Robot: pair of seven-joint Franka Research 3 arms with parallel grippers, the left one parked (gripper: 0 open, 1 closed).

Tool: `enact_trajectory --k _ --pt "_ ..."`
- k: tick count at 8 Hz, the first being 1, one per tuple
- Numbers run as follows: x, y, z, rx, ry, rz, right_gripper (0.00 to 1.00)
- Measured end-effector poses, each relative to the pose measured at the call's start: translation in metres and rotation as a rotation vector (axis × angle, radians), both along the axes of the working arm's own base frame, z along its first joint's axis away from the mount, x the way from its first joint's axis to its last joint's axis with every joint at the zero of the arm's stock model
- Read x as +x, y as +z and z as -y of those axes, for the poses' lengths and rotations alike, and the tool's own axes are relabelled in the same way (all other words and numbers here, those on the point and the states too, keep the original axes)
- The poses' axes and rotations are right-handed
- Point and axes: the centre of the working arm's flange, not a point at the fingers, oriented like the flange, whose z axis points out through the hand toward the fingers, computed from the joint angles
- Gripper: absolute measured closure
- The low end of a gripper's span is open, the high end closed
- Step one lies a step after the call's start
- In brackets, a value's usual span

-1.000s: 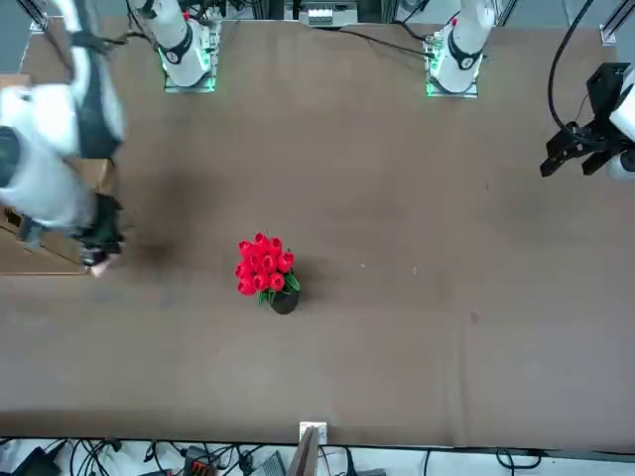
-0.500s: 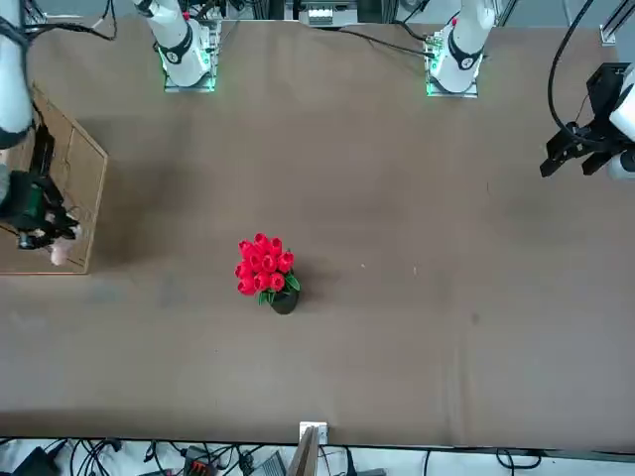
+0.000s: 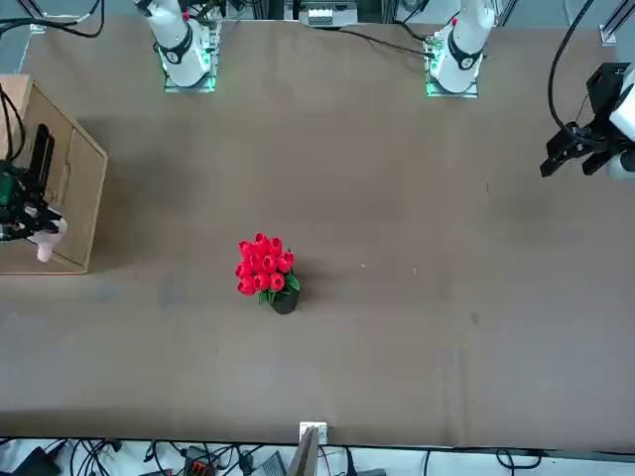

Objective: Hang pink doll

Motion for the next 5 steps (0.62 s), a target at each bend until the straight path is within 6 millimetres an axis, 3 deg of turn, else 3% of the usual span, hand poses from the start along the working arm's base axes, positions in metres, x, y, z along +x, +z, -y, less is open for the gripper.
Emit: enact_trajectory --k 5 --pt "-0.0018 -0.0044 -0.0068 0.022 0.004 -0.013 0.96"
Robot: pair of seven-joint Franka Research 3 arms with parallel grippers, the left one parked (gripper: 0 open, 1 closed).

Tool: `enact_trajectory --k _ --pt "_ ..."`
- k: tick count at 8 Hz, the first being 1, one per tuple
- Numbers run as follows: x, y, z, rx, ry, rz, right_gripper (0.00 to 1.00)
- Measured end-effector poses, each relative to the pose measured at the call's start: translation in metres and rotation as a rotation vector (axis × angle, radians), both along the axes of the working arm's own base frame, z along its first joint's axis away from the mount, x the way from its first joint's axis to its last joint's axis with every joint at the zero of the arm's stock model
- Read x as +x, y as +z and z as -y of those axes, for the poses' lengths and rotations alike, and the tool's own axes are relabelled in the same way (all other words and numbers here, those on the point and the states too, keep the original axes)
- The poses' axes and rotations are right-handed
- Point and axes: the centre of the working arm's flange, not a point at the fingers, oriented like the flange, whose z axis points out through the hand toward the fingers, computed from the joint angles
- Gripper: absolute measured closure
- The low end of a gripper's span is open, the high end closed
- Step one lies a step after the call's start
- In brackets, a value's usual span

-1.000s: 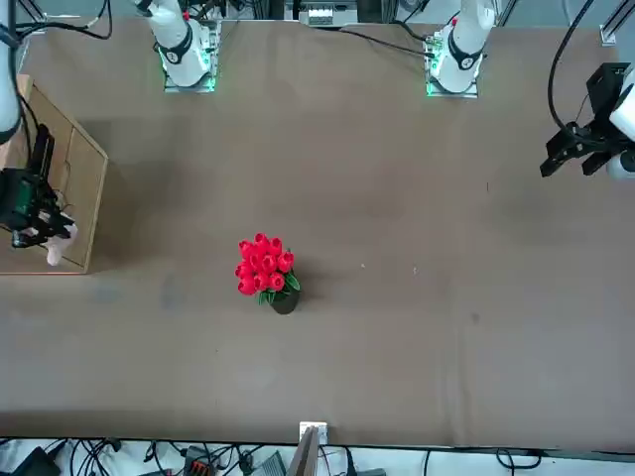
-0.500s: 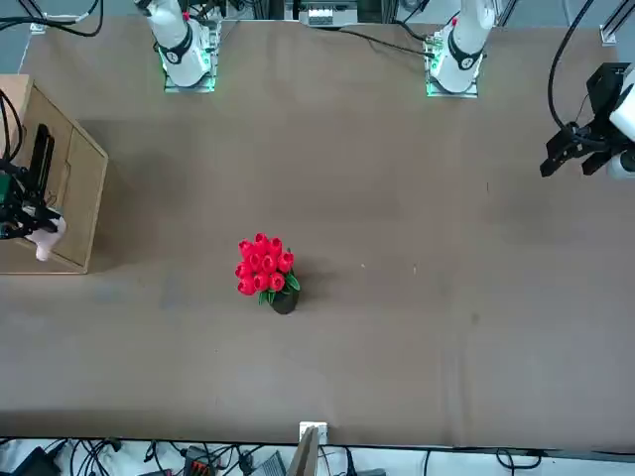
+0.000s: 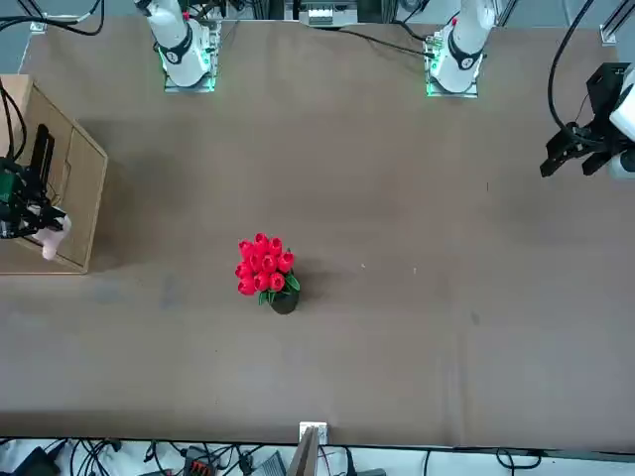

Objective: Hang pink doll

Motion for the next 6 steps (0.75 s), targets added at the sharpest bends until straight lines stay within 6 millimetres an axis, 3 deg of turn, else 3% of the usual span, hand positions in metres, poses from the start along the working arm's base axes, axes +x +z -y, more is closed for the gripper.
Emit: enact_trajectory --k 6 --pt "-0.0023 -0.0093 0.008 0.005 -0.003 -0.013 0.96"
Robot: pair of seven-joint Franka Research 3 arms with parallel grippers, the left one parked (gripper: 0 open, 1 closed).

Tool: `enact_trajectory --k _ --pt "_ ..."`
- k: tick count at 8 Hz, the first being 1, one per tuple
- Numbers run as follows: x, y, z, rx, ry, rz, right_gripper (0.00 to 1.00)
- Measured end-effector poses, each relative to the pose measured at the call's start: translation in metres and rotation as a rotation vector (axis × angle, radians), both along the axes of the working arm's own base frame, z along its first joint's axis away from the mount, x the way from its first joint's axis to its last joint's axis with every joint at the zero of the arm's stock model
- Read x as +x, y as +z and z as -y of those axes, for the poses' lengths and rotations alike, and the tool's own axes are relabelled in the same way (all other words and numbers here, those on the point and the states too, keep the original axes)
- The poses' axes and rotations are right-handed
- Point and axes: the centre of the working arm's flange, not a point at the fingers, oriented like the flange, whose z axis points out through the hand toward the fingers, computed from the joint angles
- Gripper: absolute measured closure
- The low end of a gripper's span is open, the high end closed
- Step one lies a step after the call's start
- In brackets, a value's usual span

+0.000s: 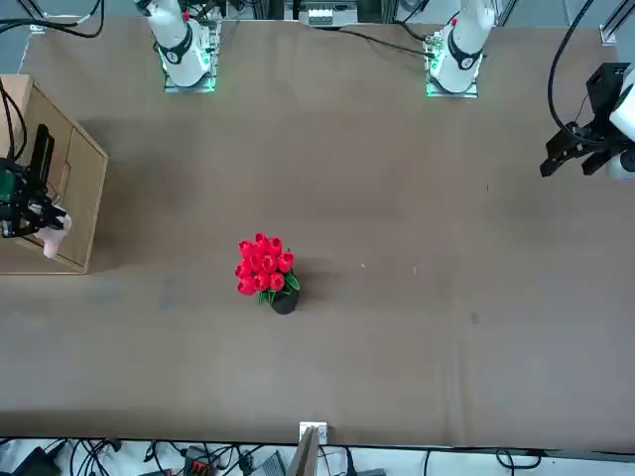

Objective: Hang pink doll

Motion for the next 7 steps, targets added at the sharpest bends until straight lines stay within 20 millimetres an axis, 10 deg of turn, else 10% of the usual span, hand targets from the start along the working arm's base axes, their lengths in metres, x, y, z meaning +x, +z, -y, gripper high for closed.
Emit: enact_trajectory --k 3,7 --pt "0.002 -0.008 0.002 0.003 0.01 -0.003 0.93" --pt "0.004 0.008 -0.002 -0.003 0.093 0.035 0.23"
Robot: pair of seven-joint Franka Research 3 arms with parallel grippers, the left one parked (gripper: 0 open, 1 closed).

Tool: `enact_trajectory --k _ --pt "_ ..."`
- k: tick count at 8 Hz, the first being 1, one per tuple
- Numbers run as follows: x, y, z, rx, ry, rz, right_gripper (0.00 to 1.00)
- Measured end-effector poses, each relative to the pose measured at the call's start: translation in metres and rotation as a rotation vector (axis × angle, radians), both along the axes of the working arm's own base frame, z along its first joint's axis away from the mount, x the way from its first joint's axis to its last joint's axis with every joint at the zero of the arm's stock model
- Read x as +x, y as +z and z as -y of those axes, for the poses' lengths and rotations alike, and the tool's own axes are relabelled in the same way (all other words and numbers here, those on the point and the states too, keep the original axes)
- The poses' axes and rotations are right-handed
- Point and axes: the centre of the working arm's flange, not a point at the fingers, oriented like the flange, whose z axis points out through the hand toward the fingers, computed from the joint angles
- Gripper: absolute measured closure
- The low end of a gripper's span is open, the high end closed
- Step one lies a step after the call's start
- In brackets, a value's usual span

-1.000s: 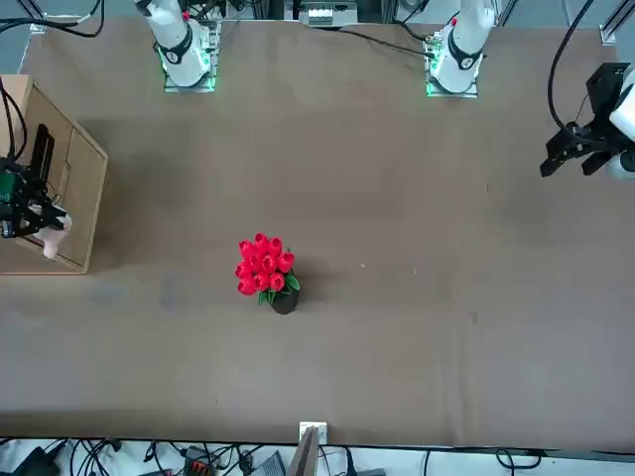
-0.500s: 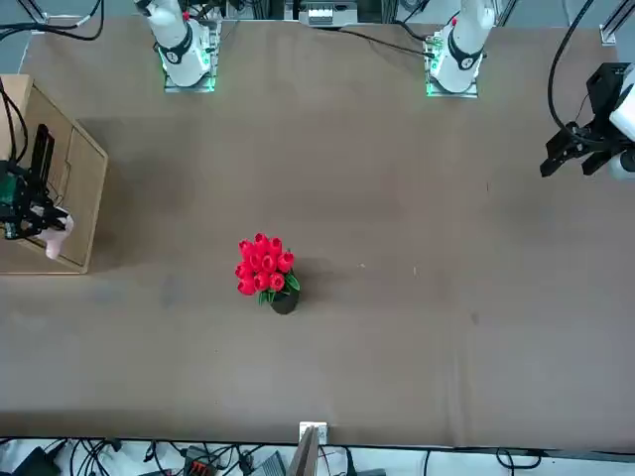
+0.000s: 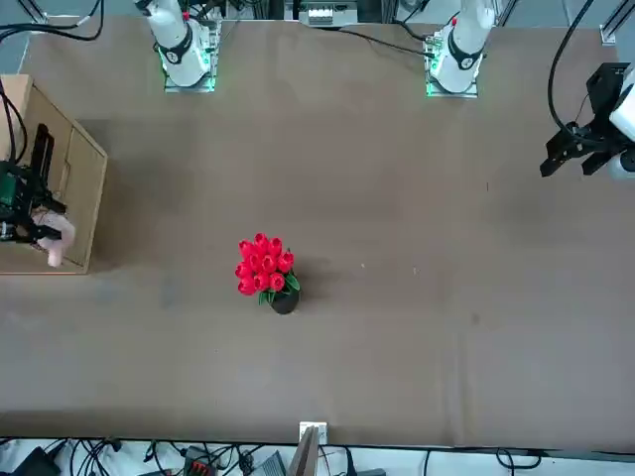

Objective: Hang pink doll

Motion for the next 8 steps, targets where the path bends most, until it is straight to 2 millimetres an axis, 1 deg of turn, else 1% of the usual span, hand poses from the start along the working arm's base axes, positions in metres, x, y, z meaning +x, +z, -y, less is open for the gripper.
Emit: enact_trajectory --k 1,2,3,4,5,6,8 --pt "0.0 0.021 -0.006 -0.004 0.087 0.03 0.05" --pt "-0.002 0.047 -0.013 -0.006 0.198 0.05 0.0" --pt "-0.005 0.075 -0.022 -0.002 0.331 0.066 0.0" --pt "-0.004 0.094 -0.037 -0.013 0.472 0.083 0.0" --pt "-0.001 0.102 -0.054 -0.045 0.609 0.086 0.0" --pt "0.001 0.101 -0.073 -0.069 0.759 0.071 0.0" --pt "0.004 0.087 -0.102 -0.047 1.059 0.039 0.0"
